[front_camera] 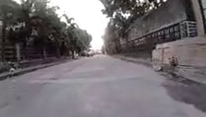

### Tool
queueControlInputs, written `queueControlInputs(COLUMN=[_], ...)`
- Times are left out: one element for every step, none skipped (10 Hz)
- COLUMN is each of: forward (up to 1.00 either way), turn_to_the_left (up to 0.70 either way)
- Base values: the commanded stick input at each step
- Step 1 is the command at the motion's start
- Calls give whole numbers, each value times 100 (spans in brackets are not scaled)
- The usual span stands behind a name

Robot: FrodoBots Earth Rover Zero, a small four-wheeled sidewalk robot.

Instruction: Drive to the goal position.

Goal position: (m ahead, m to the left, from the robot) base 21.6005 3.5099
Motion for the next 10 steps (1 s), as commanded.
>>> queueControlInputs(forward=[100, 100, 100, 100, 100, 100, 100, 100, 100, 100], turn_to_the_left=[-11, -36, -36, -36, -36, -36, -36, -36, -25, 4])
